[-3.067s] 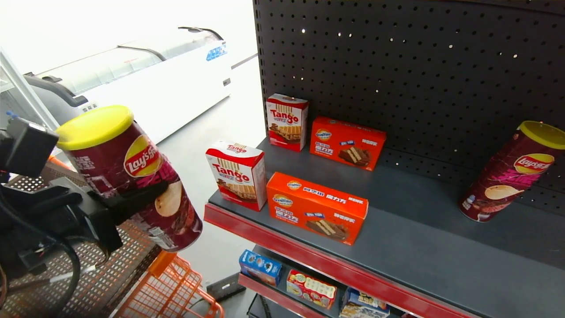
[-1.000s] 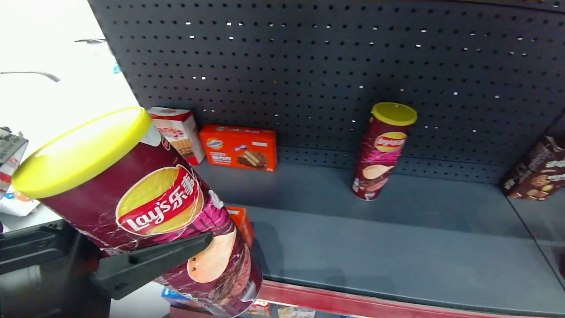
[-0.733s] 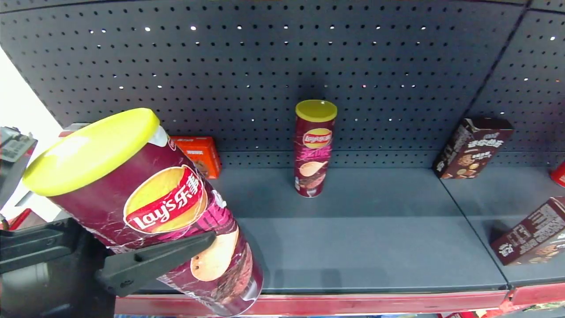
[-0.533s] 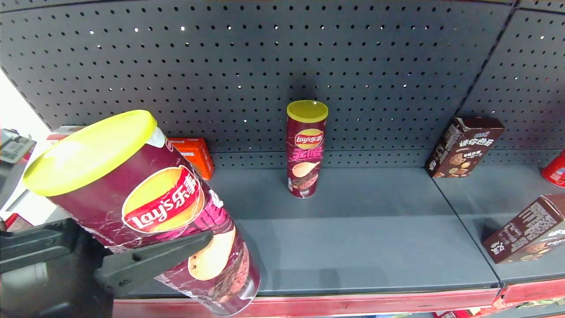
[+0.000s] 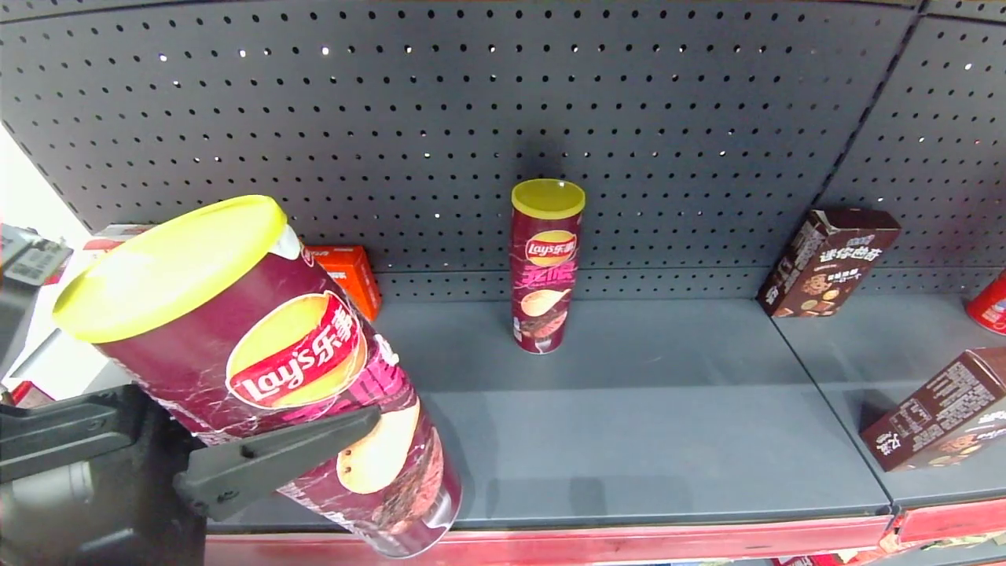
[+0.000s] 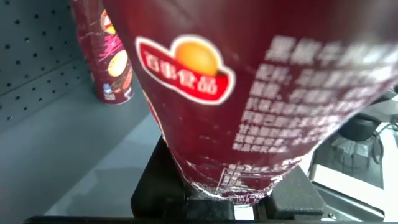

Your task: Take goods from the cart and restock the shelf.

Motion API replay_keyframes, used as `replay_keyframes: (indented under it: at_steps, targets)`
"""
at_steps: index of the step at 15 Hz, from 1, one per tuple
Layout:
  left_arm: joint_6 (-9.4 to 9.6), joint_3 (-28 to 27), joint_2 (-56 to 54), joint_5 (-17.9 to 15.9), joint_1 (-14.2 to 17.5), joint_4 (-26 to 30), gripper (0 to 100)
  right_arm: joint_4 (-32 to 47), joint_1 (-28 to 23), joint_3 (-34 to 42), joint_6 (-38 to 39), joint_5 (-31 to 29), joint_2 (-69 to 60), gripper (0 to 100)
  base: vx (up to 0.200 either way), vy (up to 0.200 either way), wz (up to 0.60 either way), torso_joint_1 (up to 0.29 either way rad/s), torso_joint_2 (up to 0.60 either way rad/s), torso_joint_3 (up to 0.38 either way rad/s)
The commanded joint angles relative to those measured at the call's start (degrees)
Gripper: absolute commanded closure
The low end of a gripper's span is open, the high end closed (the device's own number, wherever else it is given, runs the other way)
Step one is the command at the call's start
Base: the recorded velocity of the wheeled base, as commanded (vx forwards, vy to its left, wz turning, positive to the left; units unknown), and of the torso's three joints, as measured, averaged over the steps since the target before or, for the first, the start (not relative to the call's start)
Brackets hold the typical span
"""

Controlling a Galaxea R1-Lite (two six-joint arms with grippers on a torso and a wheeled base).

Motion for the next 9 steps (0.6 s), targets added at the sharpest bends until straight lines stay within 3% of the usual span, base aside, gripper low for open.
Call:
replay_keyframes:
  at_steps: [1,2,3,7,9]
  targets:
    - [0.04,0.10,0.51,0.19,0.05,-0.12,100,0.13,0.04,-0.08,0.02,0.09,0.00,0,0.000,0.000,0.00,0.000,0.00,0.000]
    - [-0.05,0.71,0.51,0.63,0.14,-0.12,100,0.13,-0.22,-0.25,0.02,-0.53,0.09,0,0.000,0.000,0.00,0.000,0.00,0.000]
    - [-0.05,0.27,0.78,0.63,1.90,-0.12,100,0.48,1.09,-13.09,1.16,1.06,10.37,0,0.000,0.000,0.00,0.000,0.00,0.000]
    - [-0.13,0.53,1.30,0.45,2.95,-0.29,100,-2.07,6.63,-24.69,3.45,7.30,33.75,0,0.000,0.000,0.00,0.000,0.00,0.000]
    - [-1.98,0.36,1.22,0.54,3.57,-0.73,100,-1.01,8.04,-31.72,3.09,7.73,40.25,0,0.000,0.000,0.00,0.000,0.00,0.000]
